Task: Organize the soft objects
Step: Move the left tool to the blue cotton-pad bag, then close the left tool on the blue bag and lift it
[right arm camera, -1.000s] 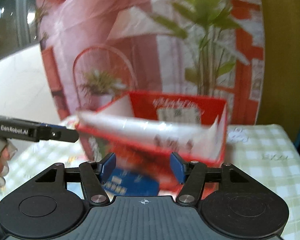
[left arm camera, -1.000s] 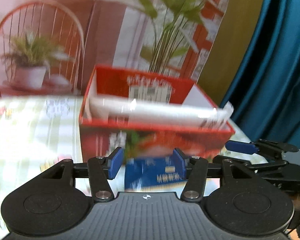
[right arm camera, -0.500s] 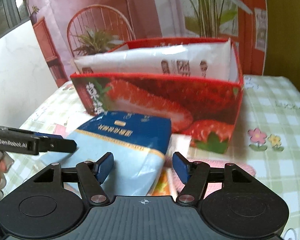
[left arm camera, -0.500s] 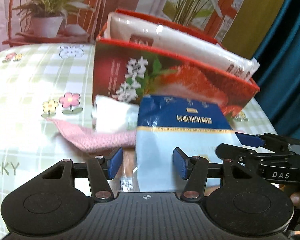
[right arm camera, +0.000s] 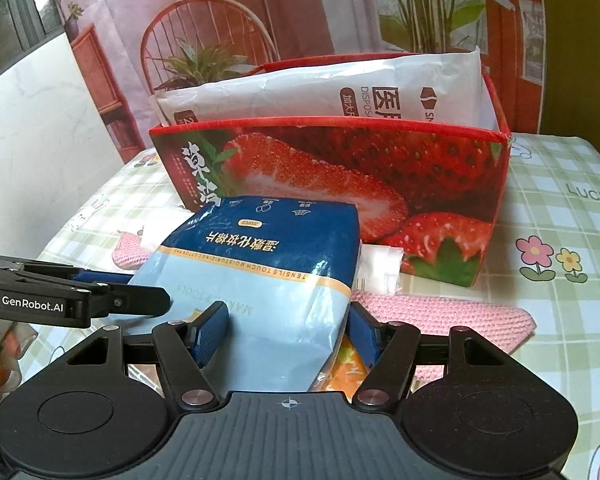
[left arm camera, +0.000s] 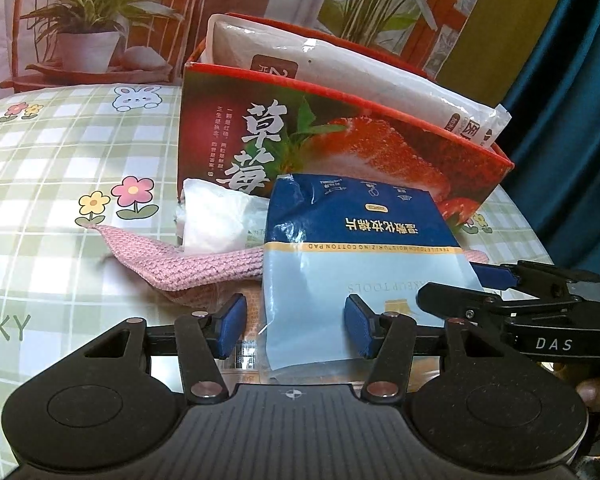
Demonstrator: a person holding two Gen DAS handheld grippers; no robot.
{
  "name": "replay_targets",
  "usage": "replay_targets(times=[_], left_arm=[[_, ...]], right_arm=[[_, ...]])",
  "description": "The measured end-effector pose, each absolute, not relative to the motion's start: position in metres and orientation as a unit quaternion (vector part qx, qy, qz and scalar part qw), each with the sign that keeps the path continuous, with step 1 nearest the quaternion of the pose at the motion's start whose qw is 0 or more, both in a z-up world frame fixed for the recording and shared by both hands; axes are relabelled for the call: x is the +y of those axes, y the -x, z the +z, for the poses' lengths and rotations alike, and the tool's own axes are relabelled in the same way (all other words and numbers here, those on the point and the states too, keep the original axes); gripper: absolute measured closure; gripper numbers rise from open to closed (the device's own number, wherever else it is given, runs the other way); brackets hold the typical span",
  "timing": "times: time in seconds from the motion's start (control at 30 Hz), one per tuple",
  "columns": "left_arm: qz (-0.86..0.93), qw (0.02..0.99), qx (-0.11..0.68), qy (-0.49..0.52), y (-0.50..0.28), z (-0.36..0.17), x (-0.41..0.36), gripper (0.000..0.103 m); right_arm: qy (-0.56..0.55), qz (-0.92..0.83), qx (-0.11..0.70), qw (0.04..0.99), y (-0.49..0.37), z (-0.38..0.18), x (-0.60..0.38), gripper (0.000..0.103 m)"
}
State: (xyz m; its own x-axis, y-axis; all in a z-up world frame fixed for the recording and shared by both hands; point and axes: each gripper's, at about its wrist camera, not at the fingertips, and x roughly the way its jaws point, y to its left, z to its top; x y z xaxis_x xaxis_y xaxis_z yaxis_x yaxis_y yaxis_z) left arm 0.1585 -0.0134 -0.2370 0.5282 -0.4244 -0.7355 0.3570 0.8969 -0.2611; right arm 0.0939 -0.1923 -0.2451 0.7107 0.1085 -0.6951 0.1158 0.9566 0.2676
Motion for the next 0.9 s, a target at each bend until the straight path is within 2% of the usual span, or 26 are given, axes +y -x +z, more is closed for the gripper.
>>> replay_targets(times=[0.07,0.2,0.33,0.43,0.63,0.9], left_arm=[[-0.230,0.871,0.431,0.042,-0.158,-0.236,-0.014,0.054],[-0.235,0.870,0.432,0.041,-0.156,-0.235,-0.016,0.057],[-0.238,0.871,0.429,0.041,-0.154,-0.232,-0.014,0.072],[-0.239,0.873,0.422,0.042,-0.153,-0.228,-0.011,0.078],[-0.245,0.882,0.401,0.037,-0.151,-0.217,-0.011,0.082],[-0.248,0.881,0.399,0.054,-0.150,-0.215,-0.007,0.087]], right_arm=[[-0.147,-0.002,0.380,0.913,-0.094,-0.245,-0.192,0.041],[-0.140,-0.001,0.380,0.914,-0.094,-0.244,-0.190,0.045],[-0.124,0.001,0.376,0.919,-0.092,-0.239,-0.187,0.051],[-0.116,0.002,0.370,0.922,-0.091,-0.232,-0.188,0.055],[-0.084,0.009,0.357,0.930,-0.090,-0.218,-0.187,0.064],[-0.076,0.017,0.349,0.934,-0.087,-0.208,-0.190,0.068]])
